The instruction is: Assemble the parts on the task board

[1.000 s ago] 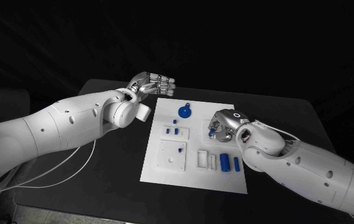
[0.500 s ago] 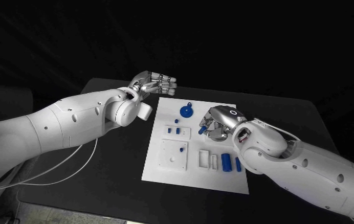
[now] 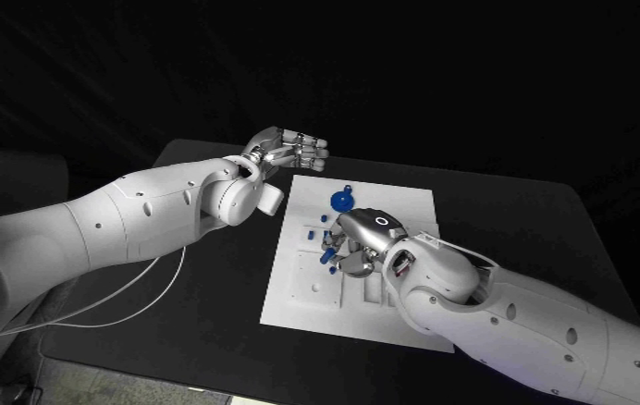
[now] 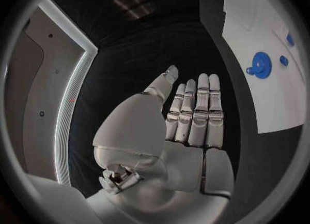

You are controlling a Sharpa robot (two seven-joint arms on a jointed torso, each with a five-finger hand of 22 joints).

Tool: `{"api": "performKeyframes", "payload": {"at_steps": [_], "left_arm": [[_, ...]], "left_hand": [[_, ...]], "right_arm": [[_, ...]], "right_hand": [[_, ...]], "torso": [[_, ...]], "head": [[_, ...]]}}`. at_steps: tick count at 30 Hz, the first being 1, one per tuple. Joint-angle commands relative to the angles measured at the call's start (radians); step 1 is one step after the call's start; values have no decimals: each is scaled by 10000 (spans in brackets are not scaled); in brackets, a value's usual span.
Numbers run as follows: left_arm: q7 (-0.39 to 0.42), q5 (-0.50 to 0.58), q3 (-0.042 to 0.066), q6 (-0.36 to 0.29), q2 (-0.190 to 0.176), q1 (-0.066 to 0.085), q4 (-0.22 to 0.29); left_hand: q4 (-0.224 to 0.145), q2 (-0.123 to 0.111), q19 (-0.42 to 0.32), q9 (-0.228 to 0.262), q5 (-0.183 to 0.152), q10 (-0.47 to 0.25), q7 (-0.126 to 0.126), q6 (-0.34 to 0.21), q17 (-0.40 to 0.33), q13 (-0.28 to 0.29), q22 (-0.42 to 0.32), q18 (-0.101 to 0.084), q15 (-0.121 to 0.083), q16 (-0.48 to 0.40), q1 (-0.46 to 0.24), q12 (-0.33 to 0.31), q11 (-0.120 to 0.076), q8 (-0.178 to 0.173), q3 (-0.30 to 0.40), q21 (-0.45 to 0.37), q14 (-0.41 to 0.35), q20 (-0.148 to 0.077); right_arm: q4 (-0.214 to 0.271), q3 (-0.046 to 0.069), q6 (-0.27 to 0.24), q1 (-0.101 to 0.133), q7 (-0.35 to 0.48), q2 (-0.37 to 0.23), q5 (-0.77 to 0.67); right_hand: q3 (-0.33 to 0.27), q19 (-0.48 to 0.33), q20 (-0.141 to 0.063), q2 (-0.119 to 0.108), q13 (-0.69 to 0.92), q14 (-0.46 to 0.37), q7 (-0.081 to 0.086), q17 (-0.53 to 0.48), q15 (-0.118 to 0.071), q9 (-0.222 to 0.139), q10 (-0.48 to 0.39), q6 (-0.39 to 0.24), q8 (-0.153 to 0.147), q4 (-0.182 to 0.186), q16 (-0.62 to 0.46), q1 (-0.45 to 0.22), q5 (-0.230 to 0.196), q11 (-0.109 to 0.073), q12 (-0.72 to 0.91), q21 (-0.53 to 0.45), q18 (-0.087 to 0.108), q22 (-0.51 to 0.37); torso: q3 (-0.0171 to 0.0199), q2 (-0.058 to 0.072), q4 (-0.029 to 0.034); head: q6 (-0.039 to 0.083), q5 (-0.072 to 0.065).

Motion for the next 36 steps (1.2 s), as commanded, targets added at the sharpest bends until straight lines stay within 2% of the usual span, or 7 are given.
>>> {"api": "performKeyframes", "payload": {"at_steps": [1,7,14,21,28,36], "left_arm": [[83,105,7,169,90,7,3],[80,111,7,183,174,5,-14],[77,112,7,206,212,5,-24],[78,113,6,225,241,3,-34],[74,114,6,233,244,2,-43],[68,114,6,248,245,2,-48]], "left_hand": [[51,-13,53,7,-25,-84,-1,-65,14,-3,-8,-120,-13,-30,7,-9,-5,9,16,37,-68,24],[56,-1,52,6,-24,-89,0,-71,14,-4,-22,-120,-12,-30,8,-9,-4,9,25,43,-73,25],[70,-1,48,6,-43,-88,1,-77,15,-3,-49,-121,-11,-29,-10,-8,-4,9,19,51,-76,29],[70,-1,48,6,-43,-88,1,-77,15,-3,-49,-121,-11,-29,-10,-8,-4,9,19,51,-76,29],[89,2,49,7,-54,-90,-1,-78,16,-3,-88,-124,-9,-30,-20,-9,-5,11,9,55,-78,32],[89,2,49,7,-54,-90,-1,-78,16,-3,-88,-124,-9,-30,-20,-9,-5,11,9,55,-78,32]], "right_arm": [[-107,-156,82,-10,299,212,-393],[-392,-541,169,-12,360,482,-577],[-654,-791,226,-26,398,646,-710],[-811,-920,237,-54,356,805,-877],[-891,-959,296,-76,250,868,-959],[-939,-977,268,-89,89,868,-1141]], "right_hand": [[44,192,-82,102,4,32,11,15,-65,57,72,60,52,-22,-35,18,54,-15,27,48,21,347],[36,177,-75,119,5,27,13,18,-62,58,73,67,51,-69,-41,-6,54,-13,29,50,29,342],[32,174,-75,136,4,32,11,22,-63,57,71,64,51,-104,-41,-17,54,-14,26,93,32,349],[35,172,-76,144,5,33,10,26,-64,56,76,63,50,-125,-40,-21,55,-14,27,110,35,351],[42,168,-76,148,5,35,9,33,-63,58,81,71,52,-150,-34,-37,58,-14,27,120,43,350],[57,165,-71,160,7,33,10,37,-60,59,84,66,52,-179,-31,-54,60,-13,28,183,50,358]], "torso": [[-15,11,11],[-5,14,-10],[13,22,-8],[13,26,3],[18,19,-29],[17,14,-23]], "head": [[-13,38],[-41,100],[-70,127],[-130,127],[-144,139],[-144,124]]}}
